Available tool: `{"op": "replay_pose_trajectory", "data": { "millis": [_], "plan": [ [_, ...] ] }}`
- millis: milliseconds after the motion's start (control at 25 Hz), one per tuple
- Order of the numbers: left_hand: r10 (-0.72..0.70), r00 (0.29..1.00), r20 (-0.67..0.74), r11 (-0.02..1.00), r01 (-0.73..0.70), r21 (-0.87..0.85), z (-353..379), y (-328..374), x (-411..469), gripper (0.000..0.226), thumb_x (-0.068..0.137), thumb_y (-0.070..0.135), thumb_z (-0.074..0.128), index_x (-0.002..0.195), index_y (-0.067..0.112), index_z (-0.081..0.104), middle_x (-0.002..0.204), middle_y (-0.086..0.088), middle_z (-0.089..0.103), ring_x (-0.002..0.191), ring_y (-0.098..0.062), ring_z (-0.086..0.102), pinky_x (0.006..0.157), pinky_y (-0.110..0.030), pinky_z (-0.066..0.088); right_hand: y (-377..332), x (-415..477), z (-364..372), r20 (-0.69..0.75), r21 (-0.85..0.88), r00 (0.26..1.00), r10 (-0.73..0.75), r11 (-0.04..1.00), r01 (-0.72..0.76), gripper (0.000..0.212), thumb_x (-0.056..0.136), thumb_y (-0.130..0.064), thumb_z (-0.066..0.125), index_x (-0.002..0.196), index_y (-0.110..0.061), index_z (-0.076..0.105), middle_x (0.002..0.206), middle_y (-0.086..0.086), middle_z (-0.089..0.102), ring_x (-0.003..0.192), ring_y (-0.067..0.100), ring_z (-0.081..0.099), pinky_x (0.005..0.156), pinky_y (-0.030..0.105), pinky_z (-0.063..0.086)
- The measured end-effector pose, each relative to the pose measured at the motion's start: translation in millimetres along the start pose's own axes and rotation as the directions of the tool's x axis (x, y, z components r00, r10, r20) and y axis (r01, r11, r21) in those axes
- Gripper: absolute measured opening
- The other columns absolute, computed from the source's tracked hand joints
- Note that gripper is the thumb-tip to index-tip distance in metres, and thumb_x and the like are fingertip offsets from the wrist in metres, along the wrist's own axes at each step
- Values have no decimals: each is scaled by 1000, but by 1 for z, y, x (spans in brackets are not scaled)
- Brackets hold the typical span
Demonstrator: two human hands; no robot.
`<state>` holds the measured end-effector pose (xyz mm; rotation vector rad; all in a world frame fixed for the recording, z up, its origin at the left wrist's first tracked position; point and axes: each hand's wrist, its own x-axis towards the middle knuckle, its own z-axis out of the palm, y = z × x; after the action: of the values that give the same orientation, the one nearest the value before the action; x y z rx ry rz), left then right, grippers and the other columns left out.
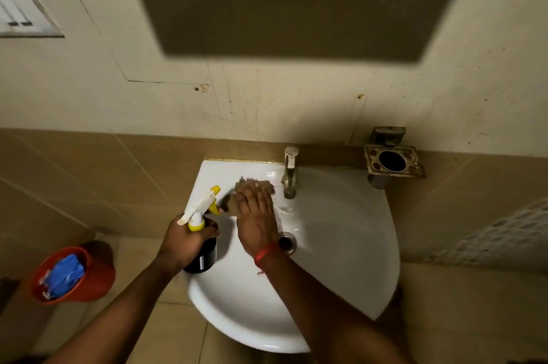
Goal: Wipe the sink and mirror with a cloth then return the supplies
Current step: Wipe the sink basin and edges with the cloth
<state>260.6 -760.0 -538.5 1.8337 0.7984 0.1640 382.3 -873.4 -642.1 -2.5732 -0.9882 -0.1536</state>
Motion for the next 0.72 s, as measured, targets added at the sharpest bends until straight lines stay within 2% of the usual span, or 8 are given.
{"op": "replay_pose_trajectory", "data": {
  "millis": [120, 240, 360, 400, 480, 520, 600, 720],
  "plan": [
    [53, 998, -30, 999, -53, -2, -20, 1, 4, 26, 69, 1, 75, 79, 25, 74, 79, -2, 78, 75, -19, 69, 72, -24, 53, -6, 48, 1, -32, 36, 985, 170, 985, -169, 62, 85, -20, 51, 147, -19, 44, 156, 9, 38, 148, 32, 30, 122, 50, 23],
    [89, 995, -39, 996, -88, 27, -39, -8, 0, 38, 76, -11, 70, 86, 26, 72, 87, 0, 77, 71, -9, 67, 66, -8, 51, -8, 52, -6, -174, 75, 867, 467, 884, -461, 67, 89, -21, 60, 151, -14, 38, 159, 18, 31, 148, 38, 27, 121, 47, 23],
    [77, 996, -56, 996, -74, 45, -60, -15, -5, 33, 77, -11, 70, 92, 19, 73, 85, -10, 77, 69, -10, 68, 65, -10, 51, -39, 72, -11, -29, 235, 778, 627, 761, -604, 71, 94, -25, 53, 157, -12, 23, 164, 19, 11, 153, 40, 7, 123, 53, 4],
    [70, 996, -62, 996, -67, 51, -67, -20, -5, 31, 77, -10, 71, 95, 16, 74, 85, -14, 77, 71, -15, 70, 65, -9, 51, -56, 76, -6, 20, 197, 843, 537, 825, -530, 69, 94, -28, 52, 156, -18, 25, 165, 17, 11, 153, 39, 4, 123, 55, 0],
    [43, 995, -84, 998, -39, 52, -78, -25, -7, 23, 77, -7, 72, 92, 10, 74, 86, -15, 77, 72, -19, 70, 65, -14, 52, -86, 76, 9, 135, 128, 983, 121, 982, -139, 62, 91, -36, 52, 151, -31, 36, 165, 4, 18, 154, 31, 2, 122, 57, -5],
    [27, 994, -103, 998, -22, 51, -81, -27, -8, 16, 77, -6, 73, 86, 7, 74, 85, -13, 77, 70, -15, 69, 66, -19, 51, -98, 71, 12, 227, 140, 973, -47, 990, 15, 57, 90, -42, 50, 146, -35, 42, 164, -3, 22, 155, 27, 0, 121, 59, -6],
    [13, 993, -115, 999, -7, 47, -86, -28, -12, 14, 76, -4, 74, 76, 10, 71, 73, 2, 77, 64, -1, 67, 65, -22, 48, -104, 61, 20, 363, 163, 915, -174, 979, 121, 50, 90, -49, 43, 137, -35, 53, 159, -6, 32, 155, 25, 0, 119, 64, -7],
    [9, 995, -102, 1000, -8, 16, -96, -21, -25, 21, 77, -5, 73, 78, 16, 69, 65, 11, 75, 66, 0, 68, 59, -12, 47, -126, 12, 6, 371, 203, 894, -251, 961, 185, 55, 81, -44, 41, 126, -20, 63, 136, 10, 56, 141, 36, 36, 117, 59, 19]
  ]
}}
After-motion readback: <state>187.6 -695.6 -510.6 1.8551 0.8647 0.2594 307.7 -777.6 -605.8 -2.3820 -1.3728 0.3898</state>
